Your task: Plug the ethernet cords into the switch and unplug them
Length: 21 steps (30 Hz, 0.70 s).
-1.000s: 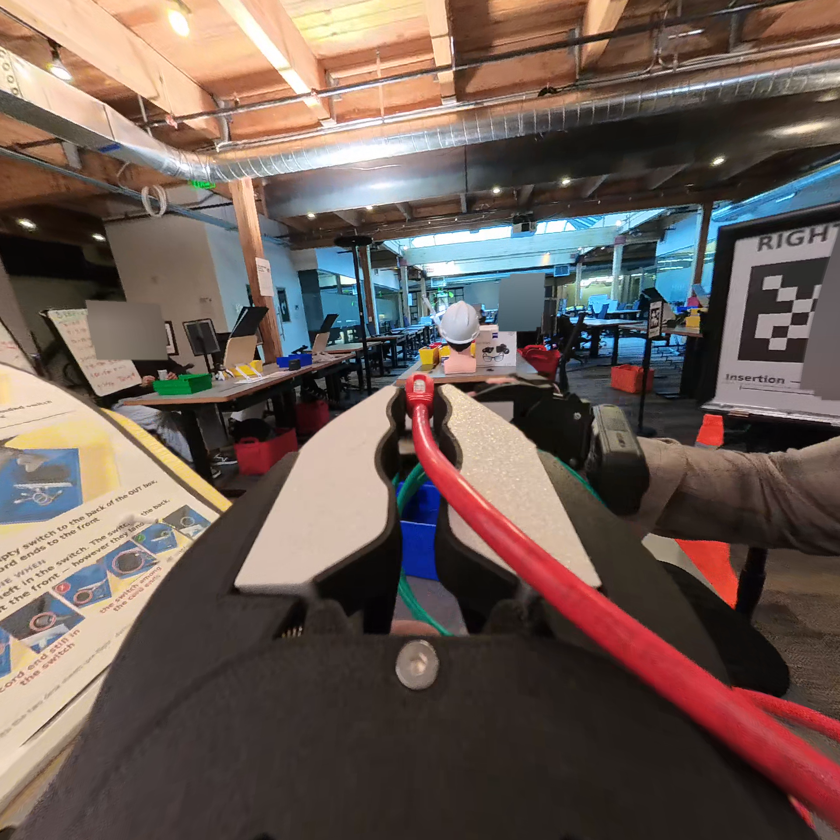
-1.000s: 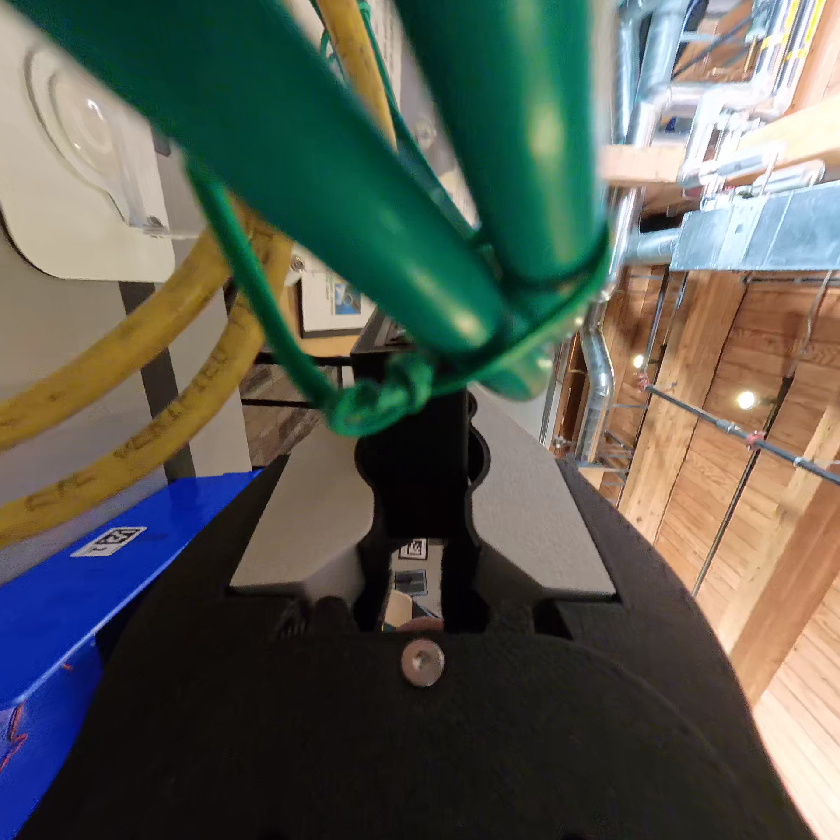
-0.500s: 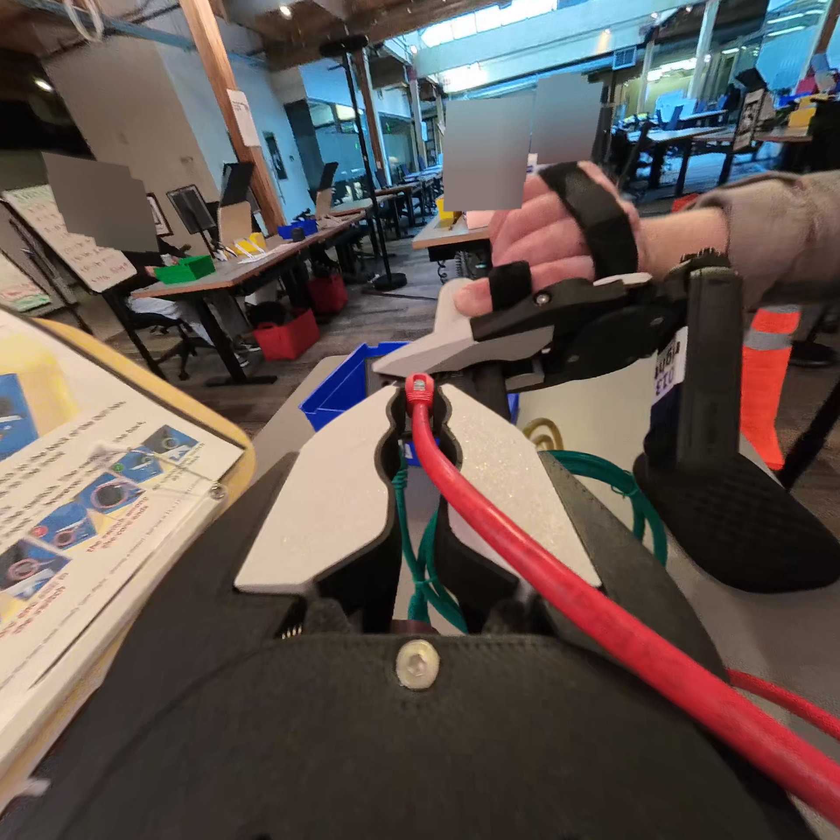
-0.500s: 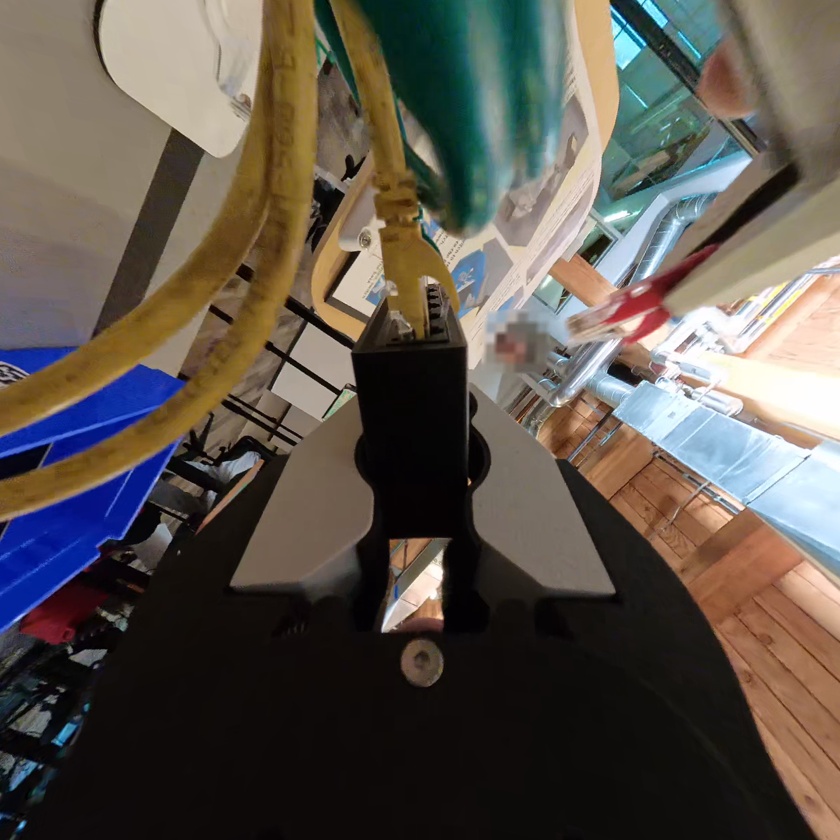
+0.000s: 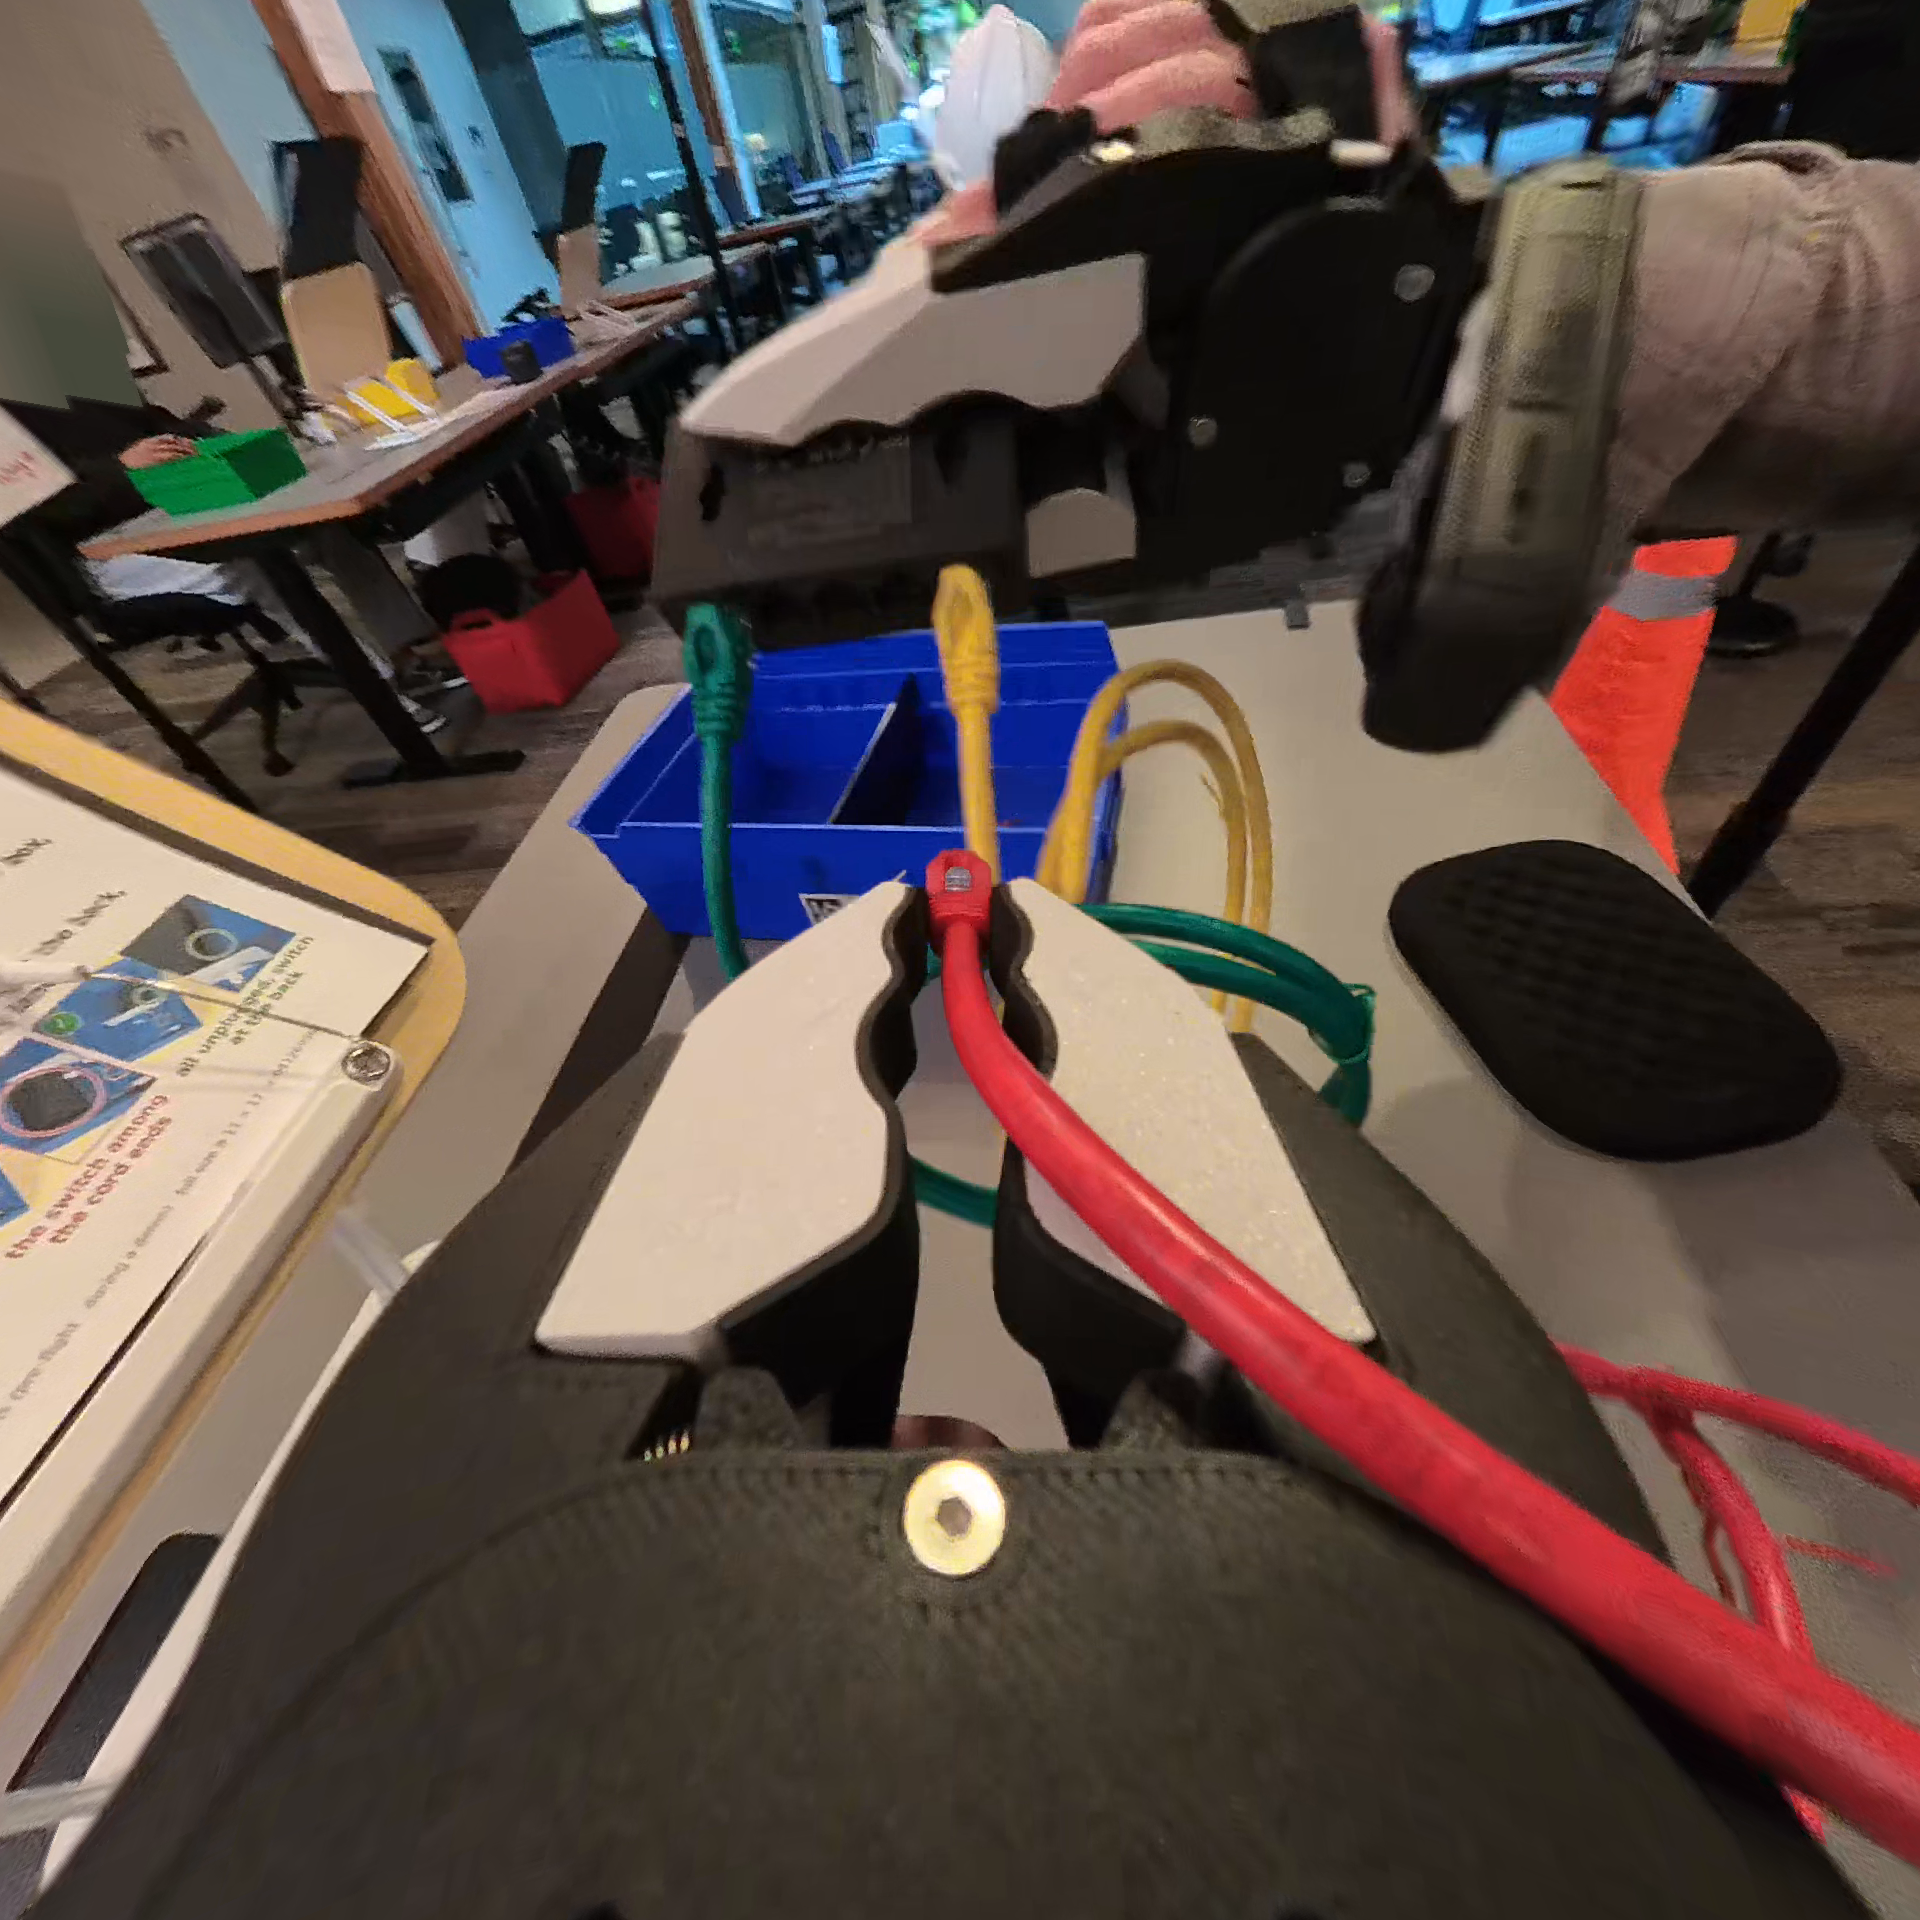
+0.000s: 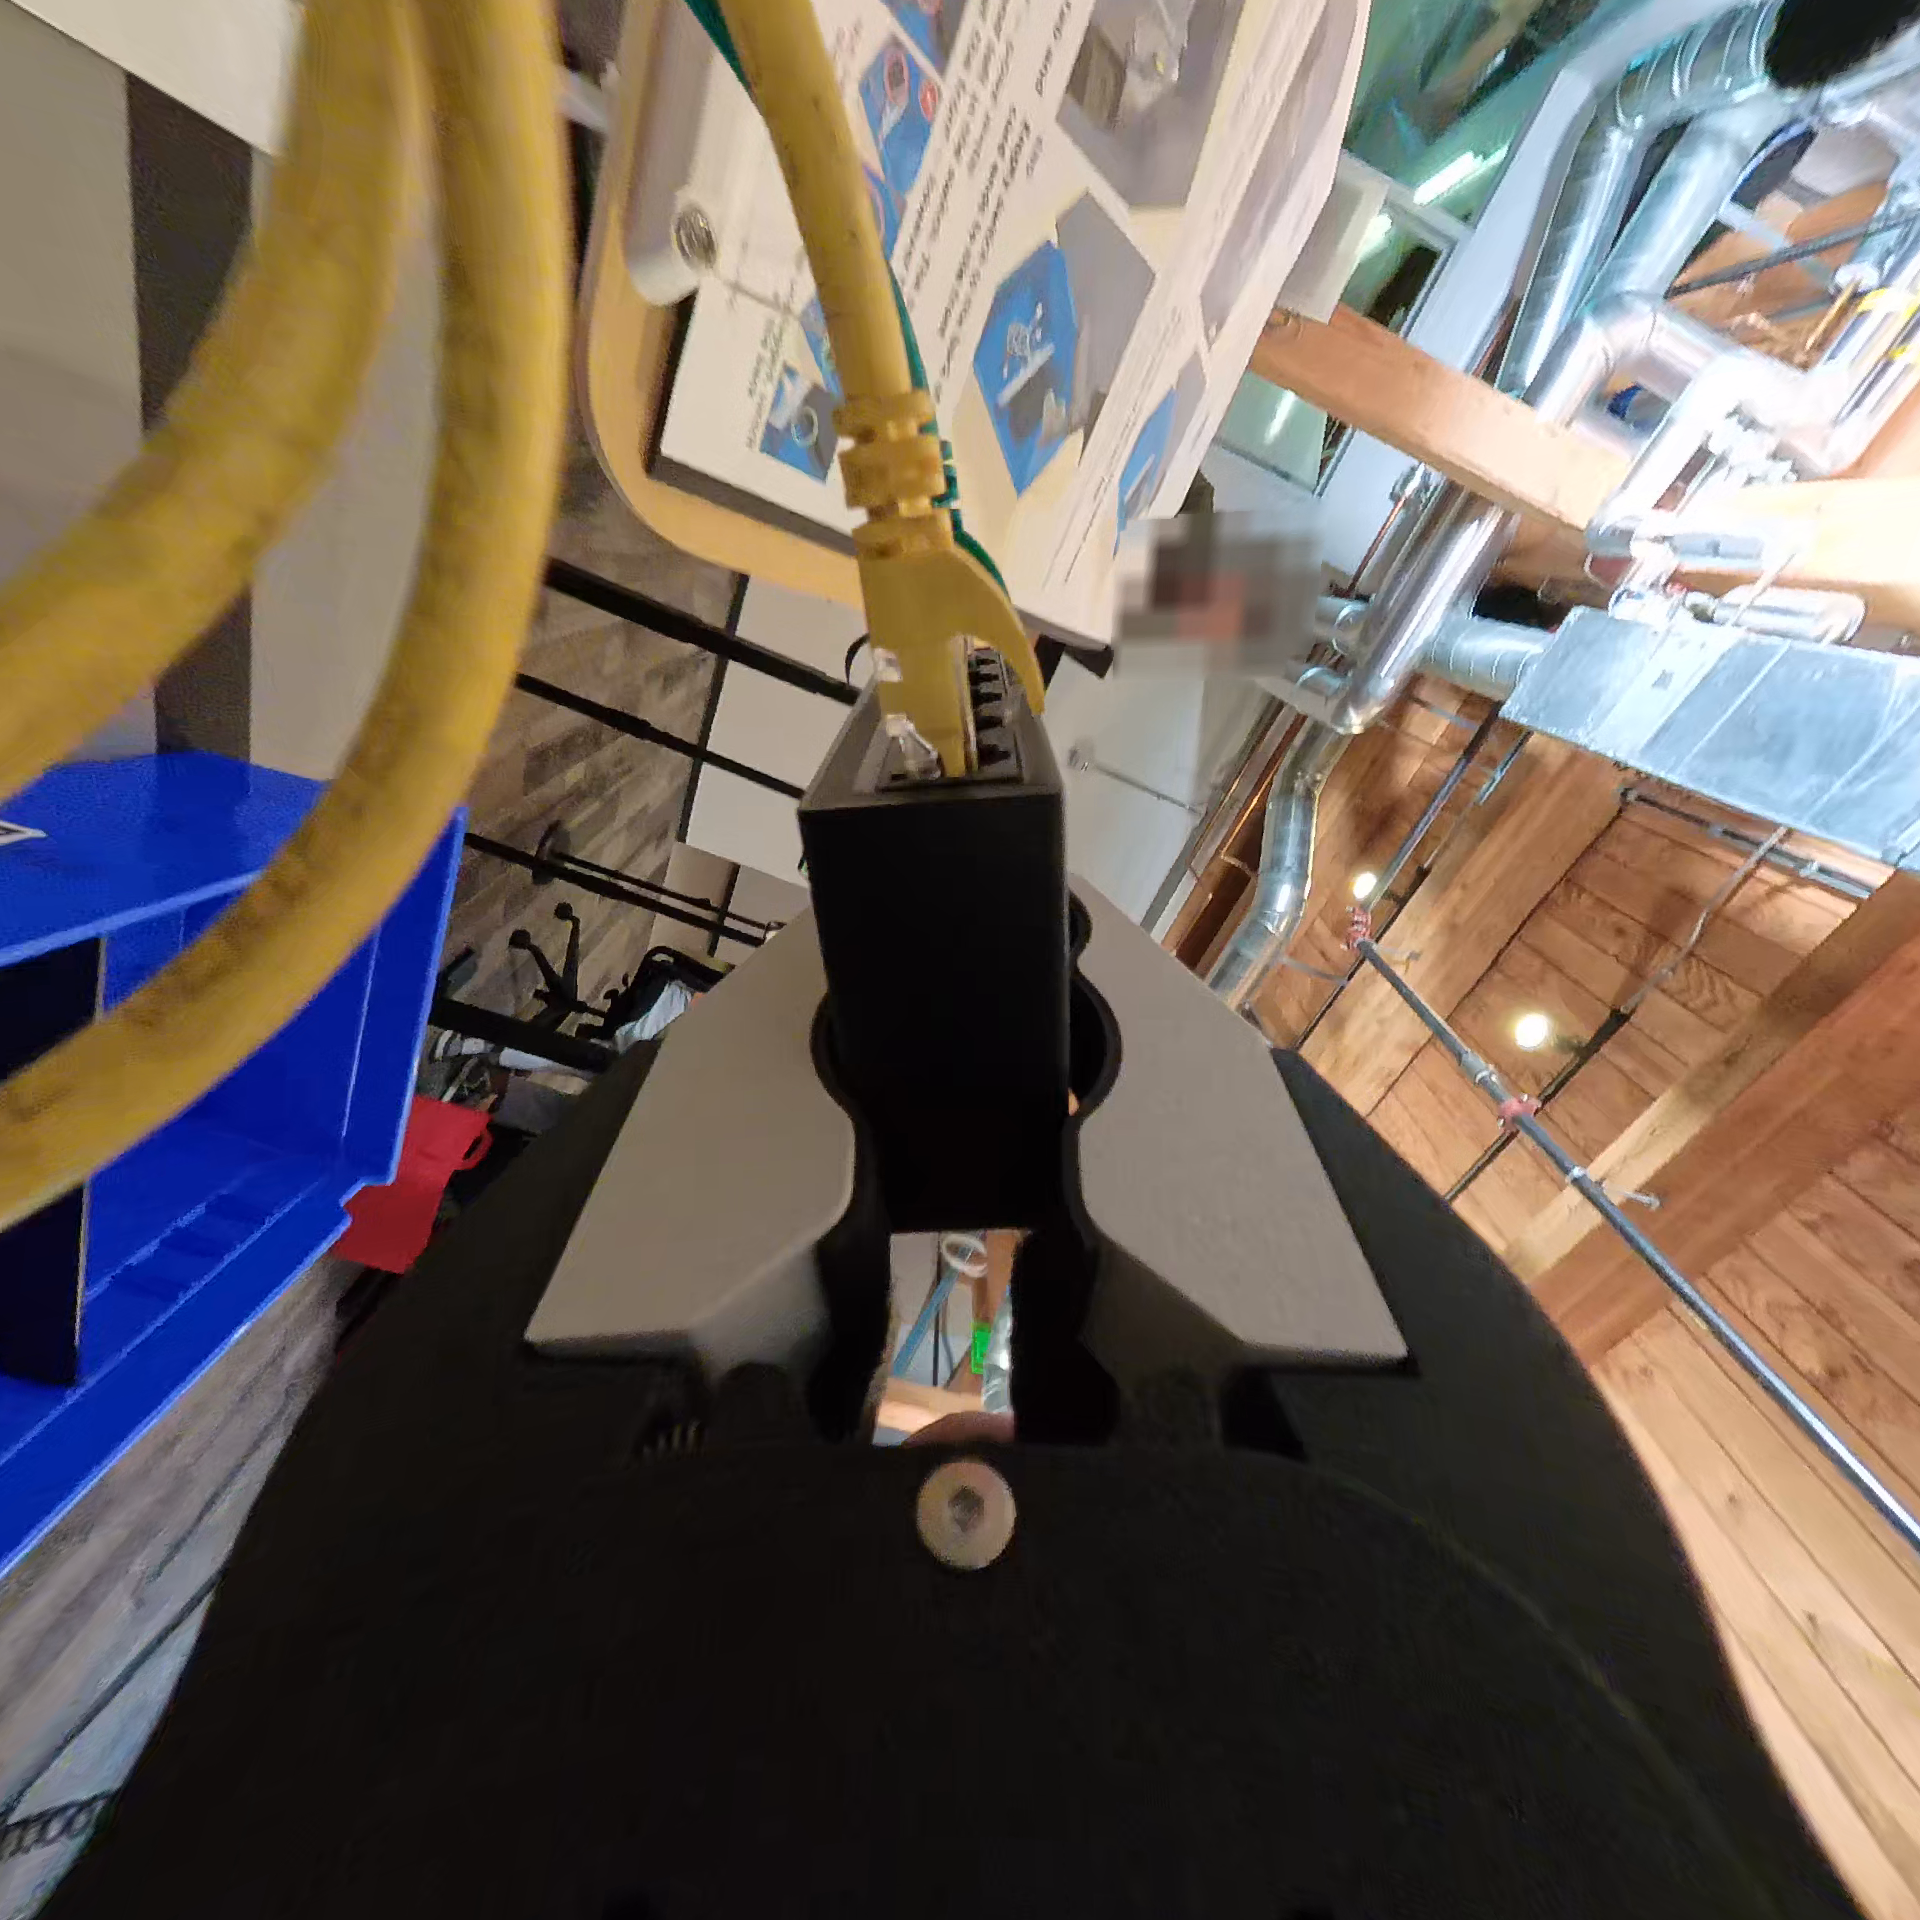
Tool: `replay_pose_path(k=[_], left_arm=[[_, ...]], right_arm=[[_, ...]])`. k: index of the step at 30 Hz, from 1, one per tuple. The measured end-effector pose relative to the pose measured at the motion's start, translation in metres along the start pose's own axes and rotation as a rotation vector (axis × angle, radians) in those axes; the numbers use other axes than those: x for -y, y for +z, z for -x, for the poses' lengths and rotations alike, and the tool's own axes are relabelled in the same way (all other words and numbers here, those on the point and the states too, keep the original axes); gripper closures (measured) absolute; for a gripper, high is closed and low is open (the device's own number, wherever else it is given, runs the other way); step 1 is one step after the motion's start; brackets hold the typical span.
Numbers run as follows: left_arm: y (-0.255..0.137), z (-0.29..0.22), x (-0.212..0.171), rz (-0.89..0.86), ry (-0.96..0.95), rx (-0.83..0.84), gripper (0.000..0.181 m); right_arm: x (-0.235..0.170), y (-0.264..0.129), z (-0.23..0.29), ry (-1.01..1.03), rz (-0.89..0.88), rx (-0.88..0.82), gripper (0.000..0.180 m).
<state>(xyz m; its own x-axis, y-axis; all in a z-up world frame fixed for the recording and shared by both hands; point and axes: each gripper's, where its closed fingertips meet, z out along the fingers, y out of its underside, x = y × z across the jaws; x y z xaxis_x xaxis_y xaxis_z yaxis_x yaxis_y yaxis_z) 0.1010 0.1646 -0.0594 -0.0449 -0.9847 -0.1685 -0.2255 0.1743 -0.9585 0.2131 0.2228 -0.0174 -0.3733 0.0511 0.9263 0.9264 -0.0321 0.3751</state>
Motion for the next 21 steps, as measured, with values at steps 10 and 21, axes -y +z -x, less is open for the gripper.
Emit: replay_pose_path(k=[10,21], left_arm=[[-0.02,0.03,-0.052,0.165,-0.072,0.021,0.169],[-0.062,0.039,0.058,-0.359,-0.187,0.21,0.169]], right_arm=[[-0.049,0.005,0.011,0.285,0.116,-0.018,0.151],[0.0,0.019,0.039,0.241,0.078,0.002,0.152]])
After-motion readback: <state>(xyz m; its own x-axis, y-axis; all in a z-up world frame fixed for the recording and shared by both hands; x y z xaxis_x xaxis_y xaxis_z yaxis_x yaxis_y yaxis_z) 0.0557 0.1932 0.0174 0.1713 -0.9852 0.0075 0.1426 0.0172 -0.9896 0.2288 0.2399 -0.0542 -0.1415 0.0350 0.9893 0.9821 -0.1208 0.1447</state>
